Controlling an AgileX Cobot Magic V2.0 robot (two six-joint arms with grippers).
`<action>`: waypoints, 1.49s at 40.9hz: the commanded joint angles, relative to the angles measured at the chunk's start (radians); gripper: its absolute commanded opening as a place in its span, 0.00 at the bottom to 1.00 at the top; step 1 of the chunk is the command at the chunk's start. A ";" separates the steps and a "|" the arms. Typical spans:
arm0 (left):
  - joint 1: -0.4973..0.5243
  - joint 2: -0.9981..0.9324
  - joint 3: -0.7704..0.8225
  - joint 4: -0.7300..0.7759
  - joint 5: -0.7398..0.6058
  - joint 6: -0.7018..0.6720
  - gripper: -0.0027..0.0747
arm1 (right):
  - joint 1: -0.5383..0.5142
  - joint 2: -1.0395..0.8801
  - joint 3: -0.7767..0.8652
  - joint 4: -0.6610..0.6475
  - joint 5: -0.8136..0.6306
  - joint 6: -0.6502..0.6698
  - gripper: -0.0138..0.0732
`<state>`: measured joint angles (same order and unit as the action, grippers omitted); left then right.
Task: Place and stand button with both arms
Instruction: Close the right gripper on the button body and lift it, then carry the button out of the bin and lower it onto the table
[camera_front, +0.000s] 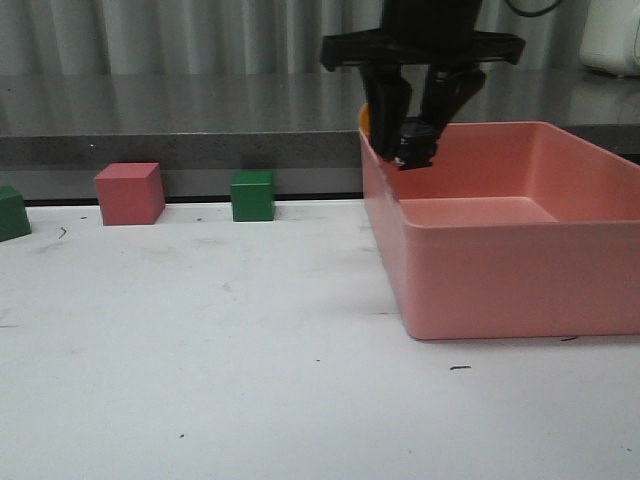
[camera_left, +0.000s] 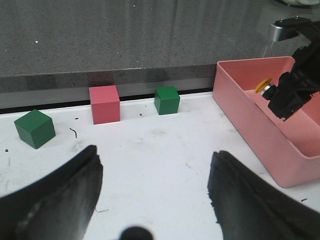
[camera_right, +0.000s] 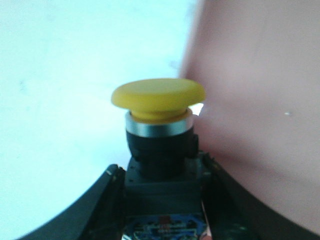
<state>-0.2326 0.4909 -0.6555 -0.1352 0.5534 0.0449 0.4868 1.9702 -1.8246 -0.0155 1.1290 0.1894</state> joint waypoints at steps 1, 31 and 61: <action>-0.009 0.010 -0.033 -0.014 -0.075 -0.006 0.60 | 0.061 -0.065 -0.032 -0.005 -0.006 0.043 0.46; -0.009 0.010 -0.033 -0.014 -0.075 -0.006 0.60 | 0.298 0.126 -0.059 0.016 -0.145 0.571 0.46; -0.009 0.010 -0.033 -0.014 -0.075 -0.006 0.60 | 0.303 0.281 -0.170 0.056 -0.190 0.609 0.58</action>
<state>-0.2326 0.4909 -0.6555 -0.1352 0.5534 0.0449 0.7866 2.3187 -1.9605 0.0359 0.9729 0.7984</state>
